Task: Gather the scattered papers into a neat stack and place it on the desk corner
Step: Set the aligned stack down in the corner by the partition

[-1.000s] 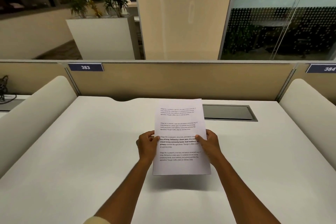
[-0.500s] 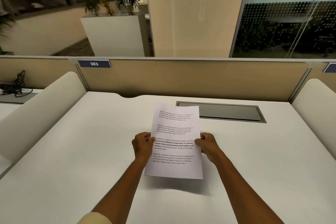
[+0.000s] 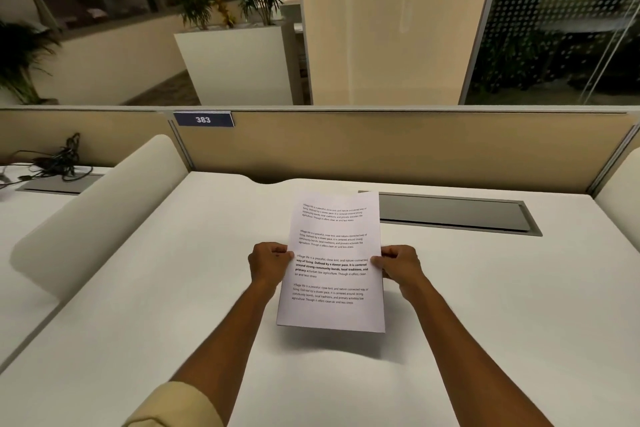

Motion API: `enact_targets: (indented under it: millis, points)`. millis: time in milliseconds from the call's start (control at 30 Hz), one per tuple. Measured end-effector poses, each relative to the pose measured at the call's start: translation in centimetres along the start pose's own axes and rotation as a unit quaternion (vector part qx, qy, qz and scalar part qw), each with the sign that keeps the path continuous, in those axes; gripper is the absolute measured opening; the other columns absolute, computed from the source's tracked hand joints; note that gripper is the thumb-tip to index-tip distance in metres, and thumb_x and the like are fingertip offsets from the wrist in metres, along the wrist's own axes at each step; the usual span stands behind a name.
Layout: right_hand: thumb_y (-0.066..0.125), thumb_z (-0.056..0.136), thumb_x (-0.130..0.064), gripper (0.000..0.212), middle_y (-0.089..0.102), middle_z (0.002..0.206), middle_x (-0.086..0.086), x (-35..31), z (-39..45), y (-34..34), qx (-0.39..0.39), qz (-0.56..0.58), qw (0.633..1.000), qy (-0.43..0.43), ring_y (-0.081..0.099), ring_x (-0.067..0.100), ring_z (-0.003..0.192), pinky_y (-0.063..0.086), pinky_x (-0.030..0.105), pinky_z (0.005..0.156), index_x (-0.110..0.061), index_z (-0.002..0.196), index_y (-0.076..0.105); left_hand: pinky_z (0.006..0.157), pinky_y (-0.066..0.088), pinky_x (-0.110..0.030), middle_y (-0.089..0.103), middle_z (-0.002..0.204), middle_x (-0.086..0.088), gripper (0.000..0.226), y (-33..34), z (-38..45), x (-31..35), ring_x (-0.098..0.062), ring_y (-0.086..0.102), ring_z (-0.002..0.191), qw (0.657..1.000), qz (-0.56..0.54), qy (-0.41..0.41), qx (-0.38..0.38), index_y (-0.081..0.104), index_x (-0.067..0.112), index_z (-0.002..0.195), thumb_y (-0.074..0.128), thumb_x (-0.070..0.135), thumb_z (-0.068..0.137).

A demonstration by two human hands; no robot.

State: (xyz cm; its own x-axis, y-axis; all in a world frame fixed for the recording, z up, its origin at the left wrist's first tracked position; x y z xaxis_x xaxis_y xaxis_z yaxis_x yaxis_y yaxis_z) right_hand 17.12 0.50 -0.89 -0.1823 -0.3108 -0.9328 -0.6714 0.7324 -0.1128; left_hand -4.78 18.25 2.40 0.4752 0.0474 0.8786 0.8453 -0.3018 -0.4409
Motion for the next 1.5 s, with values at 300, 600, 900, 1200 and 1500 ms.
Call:
enact_targets:
  millis: [300, 600, 900, 1200, 1500]
  points:
    - [0.072, 0.081, -0.001, 0.023, 0.074, 0.103, 0.01, -1.1, 1.4, 7.9, 0.011, 0.003, 1.0, 0.001, 0.071, 0.028, 0.092, 0.059, 0.042, 0.085, -0.003, 0.104, 0.073, 0.084, 0.059, -0.044, 0.074, 0.098, -0.014, 0.019, -5.4, 6.1, -1.7, -0.033, 0.07, 0.088, 1.0, 0.005, 0.009, 0.003, 0.074, 0.001, 0.094, 0.078, 0.008, 0.077]
    - [0.073, 0.08, -0.002, 0.022, 0.075, 0.1, 0.012, -2.6, 3.7, 21.2, 0.033, 0.012, 0.999, 0.027, 0.072, 0.028, 0.09, 0.059, 0.042, 0.084, -0.002, 0.102, 0.072, 0.09, 0.053, -0.032, 0.072, 0.109, -0.014, 0.027, -14.5, 16.5, -3.3, -0.028, 0.067, 0.1, 0.999, 0.028, 0.027, -0.011, 0.073, 0.0, 0.104, 0.076, 0.008, 0.079]
    - [0.071, 0.08, -0.001, 0.014, 0.075, 0.099, 0.011, -5.7, 6.0, 34.3, 0.02, 0.007, 0.999, 0.032, 0.072, 0.027, 0.089, 0.06, 0.04, 0.084, -0.008, 0.092, 0.073, 0.09, 0.05, -0.029, 0.073, 0.109, -0.015, 0.024, -23.3, 26.3, -6.0, -0.029, 0.067, 0.103, 0.999, 0.045, 0.028, 0.003, 0.074, -0.002, 0.101, 0.075, 0.006, 0.078]
    - [0.069, 0.081, 0.001, 0.013, 0.074, 0.104, 0.013, -7.7, 9.5, 42.7, 0.0, -0.014, 0.998, 0.058, 0.072, 0.03, 0.091, 0.059, 0.044, 0.085, -0.011, 0.085, 0.071, 0.088, 0.051, -0.031, 0.073, 0.108, -0.016, 0.022, -27.5, 33.6, -7.7, -0.03, 0.067, 0.102, 0.999, 0.036, 0.021, 0.021, 0.074, -0.003, 0.099, 0.074, 0.004, 0.077]
    - [0.061, 0.083, 0.005, 0.033, 0.072, 0.085, 0.006, -8.5, 13.5, 48.2, 0.036, -0.045, 0.996, 0.065, 0.071, 0.034, 0.093, 0.058, 0.045, 0.087, -0.022, 0.064, 0.066, 0.094, 0.053, -0.037, 0.073, 0.106, -0.018, 0.023, -28.0, 40.8, -9.3, -0.033, 0.066, 0.104, 0.998, 0.039, -0.018, 0.044, 0.074, -0.001, 0.101, 0.074, 0.005, 0.08]
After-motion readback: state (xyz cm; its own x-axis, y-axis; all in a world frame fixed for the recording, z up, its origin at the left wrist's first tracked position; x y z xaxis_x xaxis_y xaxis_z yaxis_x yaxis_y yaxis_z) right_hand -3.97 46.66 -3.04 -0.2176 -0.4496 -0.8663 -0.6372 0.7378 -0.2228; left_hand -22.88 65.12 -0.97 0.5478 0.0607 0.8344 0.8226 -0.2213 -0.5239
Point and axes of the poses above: each hand's wrist, its own z-axis towards the middle knuckle, its own y-axis out of the palm, x = y × z, the point moved 4 cm from there along z, towards the middle knuckle
